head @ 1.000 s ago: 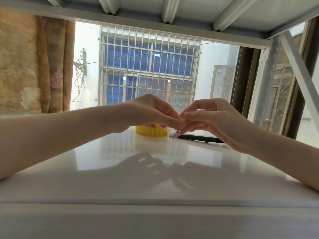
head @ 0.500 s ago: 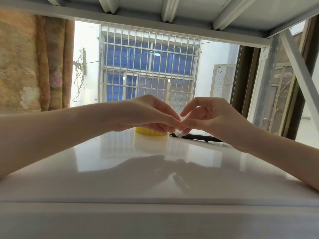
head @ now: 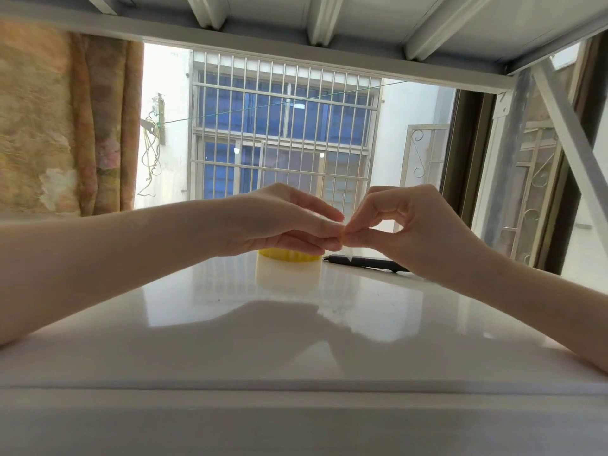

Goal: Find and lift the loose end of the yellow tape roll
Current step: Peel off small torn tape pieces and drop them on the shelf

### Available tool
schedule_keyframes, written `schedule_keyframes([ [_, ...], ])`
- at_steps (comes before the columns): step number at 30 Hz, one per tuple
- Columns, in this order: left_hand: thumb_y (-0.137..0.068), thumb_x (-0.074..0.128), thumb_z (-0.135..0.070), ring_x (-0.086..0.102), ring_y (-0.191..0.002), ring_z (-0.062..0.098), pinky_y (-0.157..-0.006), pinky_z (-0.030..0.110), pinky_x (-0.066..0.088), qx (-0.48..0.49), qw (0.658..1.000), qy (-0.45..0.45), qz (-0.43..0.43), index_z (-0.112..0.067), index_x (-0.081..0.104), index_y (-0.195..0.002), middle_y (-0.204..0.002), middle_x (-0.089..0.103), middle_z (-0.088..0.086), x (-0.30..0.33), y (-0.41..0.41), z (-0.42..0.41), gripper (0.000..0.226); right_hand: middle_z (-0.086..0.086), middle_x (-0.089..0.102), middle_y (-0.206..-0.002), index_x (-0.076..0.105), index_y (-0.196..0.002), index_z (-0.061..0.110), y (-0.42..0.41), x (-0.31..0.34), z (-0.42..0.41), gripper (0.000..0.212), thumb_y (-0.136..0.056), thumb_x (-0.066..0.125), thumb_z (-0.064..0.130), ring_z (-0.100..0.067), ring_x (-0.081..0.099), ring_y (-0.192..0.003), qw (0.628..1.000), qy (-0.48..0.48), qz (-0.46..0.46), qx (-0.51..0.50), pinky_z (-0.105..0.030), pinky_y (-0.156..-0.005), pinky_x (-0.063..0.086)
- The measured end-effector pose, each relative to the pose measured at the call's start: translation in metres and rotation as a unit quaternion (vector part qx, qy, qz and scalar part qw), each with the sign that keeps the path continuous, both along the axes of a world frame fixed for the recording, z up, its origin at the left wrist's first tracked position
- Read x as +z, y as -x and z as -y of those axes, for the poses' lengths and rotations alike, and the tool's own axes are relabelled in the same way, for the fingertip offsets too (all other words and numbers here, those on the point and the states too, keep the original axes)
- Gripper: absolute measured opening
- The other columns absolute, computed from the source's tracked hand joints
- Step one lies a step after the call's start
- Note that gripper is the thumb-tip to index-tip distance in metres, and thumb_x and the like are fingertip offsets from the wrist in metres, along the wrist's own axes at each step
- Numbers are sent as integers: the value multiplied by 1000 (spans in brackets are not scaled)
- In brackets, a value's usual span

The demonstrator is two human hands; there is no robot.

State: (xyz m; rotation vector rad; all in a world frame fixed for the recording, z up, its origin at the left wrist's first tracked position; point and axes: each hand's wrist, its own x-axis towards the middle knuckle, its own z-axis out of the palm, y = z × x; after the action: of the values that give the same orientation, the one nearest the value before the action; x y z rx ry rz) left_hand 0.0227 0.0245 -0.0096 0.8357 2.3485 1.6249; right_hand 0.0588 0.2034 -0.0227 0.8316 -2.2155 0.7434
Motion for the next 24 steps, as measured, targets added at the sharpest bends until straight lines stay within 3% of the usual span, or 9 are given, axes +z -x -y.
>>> schedule_keyframes([
  [7, -73, 71, -2, 71, -69, 14, -65, 21, 58, 12, 999, -9, -47, -12, 52, -95, -75, 74, 5, 1, -3, -3, 30, 0, 74, -81, 69, -92, 14, 6, 2, -6, 24, -70, 69, 25, -9, 70, -75, 986, 54, 156, 36, -16, -76, 54],
  [11, -73, 73, -3, 70, -69, 15, -71, 27, 59, 28, 995, 5, -92, -12, 51, -86, -75, 73, 5, 0, -3, -3, 27, -5, 75, -76, 72, -88, 7, 7, 2, -7, 15, -74, 68, 11, -14, 71, -67, 977, 71, 193, 46, -16, -65, 54],
  [16, -75, 72, -16, 72, -75, 13, -69, 21, 58, 19, 998, 16, -55, -11, 60, -98, -79, 75, 4, 0, -3, -2, 26, -8, 74, -74, 71, -82, 4, 3, 2, -4, 10, -73, 71, 7, -16, 70, -62, 989, 54, 134, 24, -19, -66, 57],
  [18, -76, 69, -23, 72, -76, 11, -66, 18, 57, 15, 999, 23, -32, -12, 64, -91, -79, 75, 3, 1, -3, -2, 19, -6, 74, -74, 71, -81, 6, 2, 1, -2, 8, -73, 71, 8, -14, 70, -63, 994, 40, 103, 17, -21, -69, 57],
  [21, -73, 68, -21, 71, -70, 7, -61, 15, 56, 3, 1000, 18, 12, -12, 66, -84, -75, 75, 1, 2, -3, -2, 15, 1, 72, -71, 70, -78, 11, 1, -1, 0, 6, -74, 71, 6, -9, 69, -64, 999, 16, 47, -8, -21, -74, 56],
  [24, -76, 67, -13, 71, -71, 8, -65, 16, 57, -4, 999, 1, 45, -11, 66, -88, -76, 75, 1, 4, -2, -2, 12, 10, 70, -70, 70, -75, 16, 1, -1, 1, 13, -76, 69, 3, -6, 67, -70, 999, -12, -17, -33, -18, -78, 54],
])
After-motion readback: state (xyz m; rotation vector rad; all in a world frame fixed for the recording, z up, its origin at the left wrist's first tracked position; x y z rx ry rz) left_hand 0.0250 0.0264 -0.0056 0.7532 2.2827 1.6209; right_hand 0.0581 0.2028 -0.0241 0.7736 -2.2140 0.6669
